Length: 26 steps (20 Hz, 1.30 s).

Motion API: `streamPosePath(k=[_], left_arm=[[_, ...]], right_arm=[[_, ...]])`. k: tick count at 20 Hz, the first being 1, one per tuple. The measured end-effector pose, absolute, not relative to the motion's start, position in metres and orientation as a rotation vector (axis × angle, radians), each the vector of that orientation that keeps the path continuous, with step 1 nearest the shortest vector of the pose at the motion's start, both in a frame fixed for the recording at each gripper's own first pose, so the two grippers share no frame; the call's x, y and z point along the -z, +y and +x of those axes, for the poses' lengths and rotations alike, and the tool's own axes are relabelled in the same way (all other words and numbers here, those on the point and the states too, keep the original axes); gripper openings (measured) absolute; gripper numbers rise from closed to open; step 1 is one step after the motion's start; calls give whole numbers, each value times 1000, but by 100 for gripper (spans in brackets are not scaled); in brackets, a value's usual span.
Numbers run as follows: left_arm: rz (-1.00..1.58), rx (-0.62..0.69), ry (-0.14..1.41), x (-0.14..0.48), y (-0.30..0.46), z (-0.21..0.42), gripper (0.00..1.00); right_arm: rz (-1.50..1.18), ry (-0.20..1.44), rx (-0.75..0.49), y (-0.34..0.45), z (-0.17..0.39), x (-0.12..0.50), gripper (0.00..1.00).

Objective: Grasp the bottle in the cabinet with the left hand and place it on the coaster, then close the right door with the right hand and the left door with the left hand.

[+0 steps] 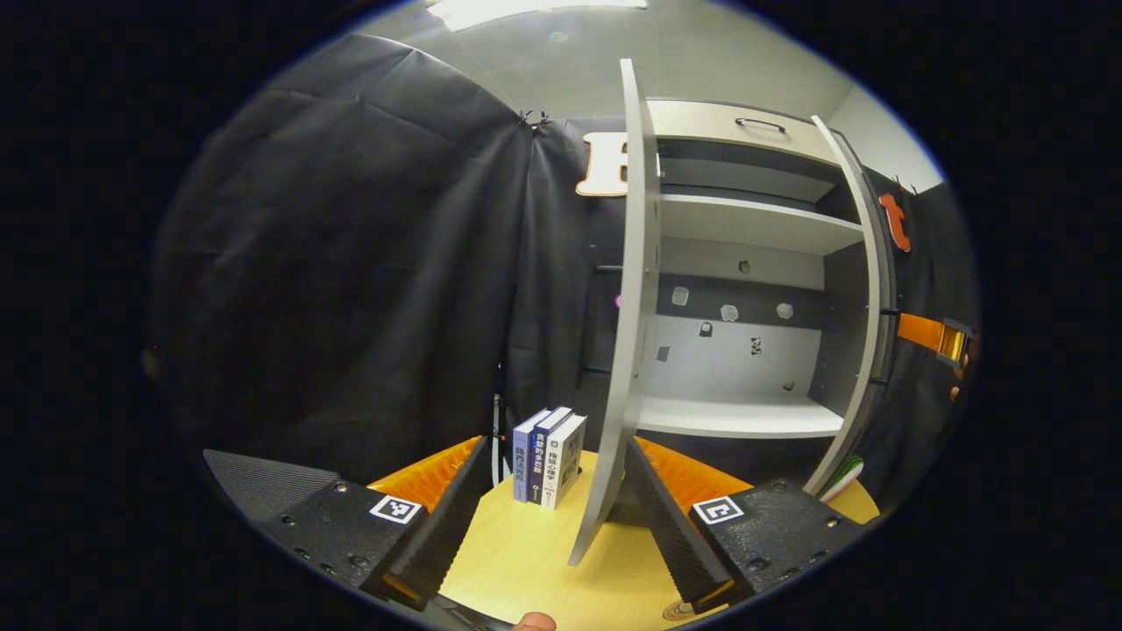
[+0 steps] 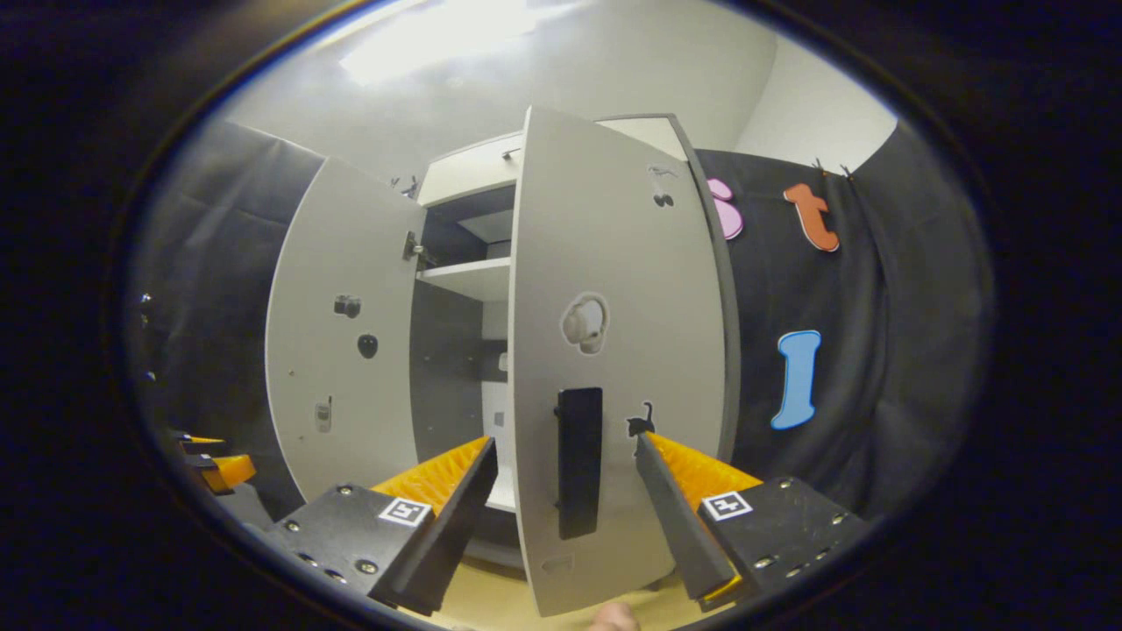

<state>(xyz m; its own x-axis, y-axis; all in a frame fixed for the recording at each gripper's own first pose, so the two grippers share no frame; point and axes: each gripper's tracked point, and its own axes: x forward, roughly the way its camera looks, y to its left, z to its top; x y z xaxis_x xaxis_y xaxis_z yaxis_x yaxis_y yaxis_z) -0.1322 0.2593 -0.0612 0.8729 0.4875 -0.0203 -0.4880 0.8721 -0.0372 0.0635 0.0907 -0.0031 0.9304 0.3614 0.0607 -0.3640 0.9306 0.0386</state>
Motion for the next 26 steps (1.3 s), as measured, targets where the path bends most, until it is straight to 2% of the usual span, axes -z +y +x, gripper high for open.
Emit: streamPosePath(k=[2,3,7,8,9,18,19,21,22,23,24,25,26], left_arm=[[-42,-522,10,61,265,-135,96],[-43,-524,9,61,269,-136,96],[-44,-525,11,60,277,-138,96],[-43,-523,13,60,278,-138,93],[-43,-521,16,60,279,-138,96],[-24,-498,15,58,282,-131,96],[-22,-496,15,58,283,-129,96],[-15,-493,16,58,284,-128,96],[-10,-494,17,58,285,-127,93],[-7,-495,18,58,287,-126,96],[-5,-496,20,58,287,-125,96],[-3,-497,20,58,288,-124,96],[-2,-497,18,57,289,-123,96]], right_arm=[[55,-49,-374,97,62,5,93],[58,-46,-374,99,61,6,97],[57,-42,-370,104,57,8,97],[57,-43,-371,106,57,8,97],[58,-43,-370,107,56,9,97],[56,-35,-372,118,51,17,97],[56,-33,-373,121,51,19,93],[57,-31,-372,122,51,20,97],[57,-31,-372,124,52,21,96],[57,-30,-371,123,52,21,92],[58,-28,-371,123,53,22,96],[60,-27,-371,124,54,22,92],[59,-28,-371,124,55,22,96]])
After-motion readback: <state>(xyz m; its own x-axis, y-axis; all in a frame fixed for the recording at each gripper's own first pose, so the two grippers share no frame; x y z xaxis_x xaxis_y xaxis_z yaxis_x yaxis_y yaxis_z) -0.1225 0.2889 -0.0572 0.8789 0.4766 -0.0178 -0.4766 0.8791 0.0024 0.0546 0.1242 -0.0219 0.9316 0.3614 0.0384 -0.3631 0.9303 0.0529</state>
